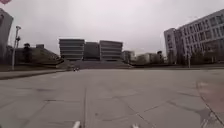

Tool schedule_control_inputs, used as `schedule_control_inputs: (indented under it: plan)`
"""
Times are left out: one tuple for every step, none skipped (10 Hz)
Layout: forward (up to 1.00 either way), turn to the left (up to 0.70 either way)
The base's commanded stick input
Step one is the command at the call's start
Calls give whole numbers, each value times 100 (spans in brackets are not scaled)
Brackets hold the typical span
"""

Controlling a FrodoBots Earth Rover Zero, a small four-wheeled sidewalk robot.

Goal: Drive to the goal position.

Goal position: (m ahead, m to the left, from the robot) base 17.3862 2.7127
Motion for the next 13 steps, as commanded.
schedule_control_inputs:
  plan:
    - [70, 0]
    - [70, 0]
    - [70, 0]
    - [70, 0]
    - [70, 0]
    - [70, 0]
    - [70, 0]
    - [70, 0]
    - [70, 0]
    - [70, 0]
    - [70, 0]
    - [70, 0]
    - [70, 0]
